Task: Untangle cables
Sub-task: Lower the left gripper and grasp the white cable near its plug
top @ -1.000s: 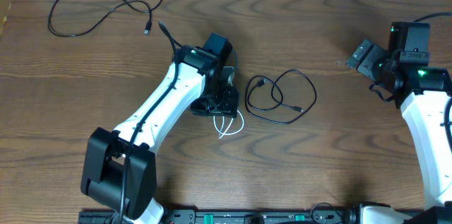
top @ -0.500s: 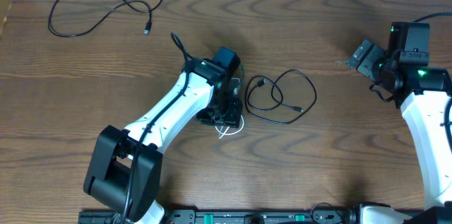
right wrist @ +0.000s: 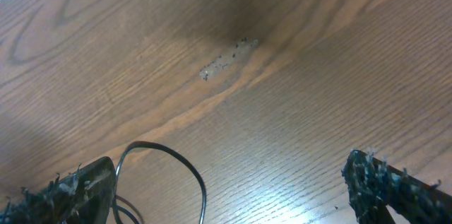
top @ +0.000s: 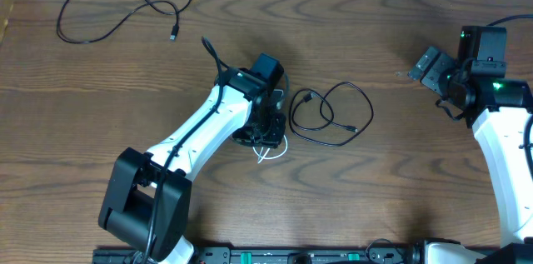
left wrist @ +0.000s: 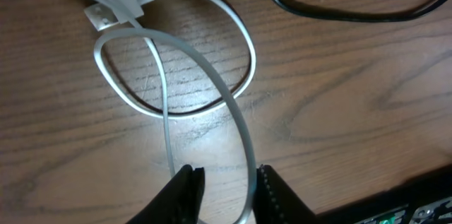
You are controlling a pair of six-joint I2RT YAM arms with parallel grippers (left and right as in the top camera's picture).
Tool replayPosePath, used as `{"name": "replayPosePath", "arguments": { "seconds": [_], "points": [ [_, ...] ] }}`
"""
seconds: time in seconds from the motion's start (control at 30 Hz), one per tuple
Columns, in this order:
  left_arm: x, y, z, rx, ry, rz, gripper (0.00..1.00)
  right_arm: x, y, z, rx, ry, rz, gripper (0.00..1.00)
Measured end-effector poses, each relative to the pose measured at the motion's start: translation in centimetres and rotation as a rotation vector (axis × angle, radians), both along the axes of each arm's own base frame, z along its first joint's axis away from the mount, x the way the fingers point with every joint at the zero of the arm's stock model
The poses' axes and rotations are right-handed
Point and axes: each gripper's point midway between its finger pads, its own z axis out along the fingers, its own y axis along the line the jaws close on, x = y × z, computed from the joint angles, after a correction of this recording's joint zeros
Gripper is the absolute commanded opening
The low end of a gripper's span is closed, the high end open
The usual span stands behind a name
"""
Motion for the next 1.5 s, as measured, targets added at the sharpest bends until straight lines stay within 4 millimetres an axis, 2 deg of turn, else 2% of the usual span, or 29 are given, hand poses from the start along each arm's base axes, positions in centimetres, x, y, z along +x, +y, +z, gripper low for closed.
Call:
{"name": "replayPosePath", "arguments": {
  "seconds": [0.43,0.63,0.77,0.87,1.27,1.5],
  "points": [
    [0.4,0.3,-0.1,0.020,-0.020,0.001,0.27,0.0,0.0,0.0,0.000,0.000,0.000,0.99],
    [1.3,0.1,-0.2,0.018,-0.061,0.002,0.26,0.0,0.0,0.0,0.000,0.000,0.000,0.99],
    [1.8,-0.1,-0.1,0.010,-0.080,0.003,0.20,0.0,0.0,0.0,0.000,0.000,0.000,0.99],
    [2.0,-0.2,-0.1,0.006,-0.089,0.003,0.20,0.0,0.0,0.0,0.000,0.000,0.000,0.99],
    [1.0,1.0,0.0,0.036,-0.034,0.019,0.21,0.0,0.0,0.0,0.000,0.000,0.000,0.99],
    [1.0,1.0,0.1,0.035,-0.036,0.020,0.29,0.0,0.0,0.0,0.000,0.000,0.000,0.99]
  ]
}}
